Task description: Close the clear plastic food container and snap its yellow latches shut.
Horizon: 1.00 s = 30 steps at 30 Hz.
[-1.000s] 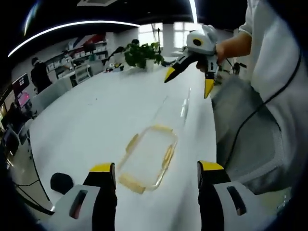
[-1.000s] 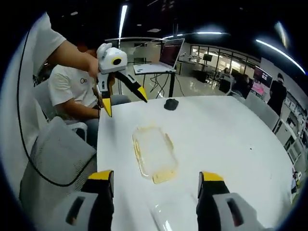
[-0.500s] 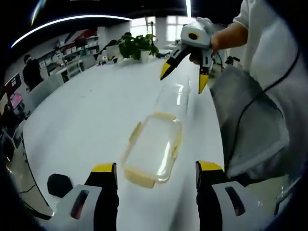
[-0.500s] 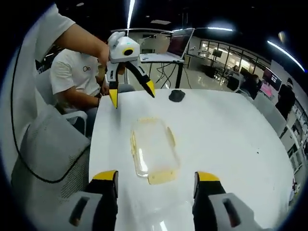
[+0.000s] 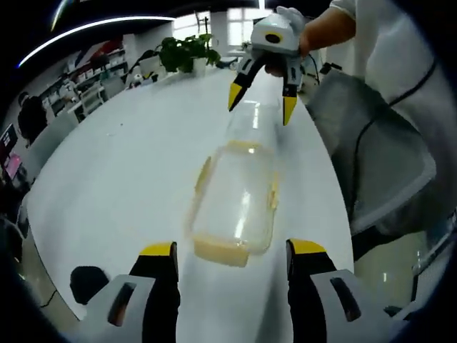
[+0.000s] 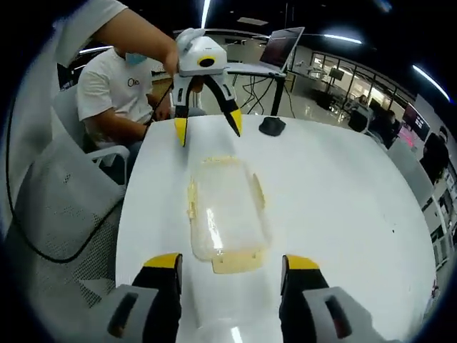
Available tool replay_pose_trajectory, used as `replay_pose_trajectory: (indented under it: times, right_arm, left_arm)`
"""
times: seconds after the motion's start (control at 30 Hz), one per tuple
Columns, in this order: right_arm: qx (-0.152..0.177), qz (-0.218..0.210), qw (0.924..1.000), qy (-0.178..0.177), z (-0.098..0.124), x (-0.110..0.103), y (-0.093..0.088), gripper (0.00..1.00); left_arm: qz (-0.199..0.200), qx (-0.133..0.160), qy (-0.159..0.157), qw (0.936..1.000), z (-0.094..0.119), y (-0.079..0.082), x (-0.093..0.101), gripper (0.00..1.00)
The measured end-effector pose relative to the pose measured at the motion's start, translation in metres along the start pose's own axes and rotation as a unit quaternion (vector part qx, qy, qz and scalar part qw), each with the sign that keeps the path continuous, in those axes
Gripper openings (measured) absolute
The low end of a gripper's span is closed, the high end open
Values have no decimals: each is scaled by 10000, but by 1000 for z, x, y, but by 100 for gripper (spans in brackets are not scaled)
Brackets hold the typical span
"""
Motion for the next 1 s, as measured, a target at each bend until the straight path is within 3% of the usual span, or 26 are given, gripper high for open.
replay_pose_trajectory:
  times: [0.17,0.77,1.0]
  right_arm:
    - [-224,168,9996,4,-11,3,-5,51]
    - [-616,382,9971,229,-35,7,-10,45]
    - [-763,498,9955,256,-42,7,-13,44]
  left_arm:
    - [-210,-367,-101,9991,-9,-13,-2,59]
    - [-510,-630,-242,9964,-29,-25,-19,51]
    - [-620,-614,-340,9956,-34,-20,-16,48]
Point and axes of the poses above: the point that each gripper's makers call its tool centre point, and the gripper's own axes: z roughly backward along the fingers, x roughly to its right, y roughly out of its top, the point moved 3 cm from there along z, roughly backward along the fingers, and after that the axes turned 11 degrees about -x, right-handed, at the moved point
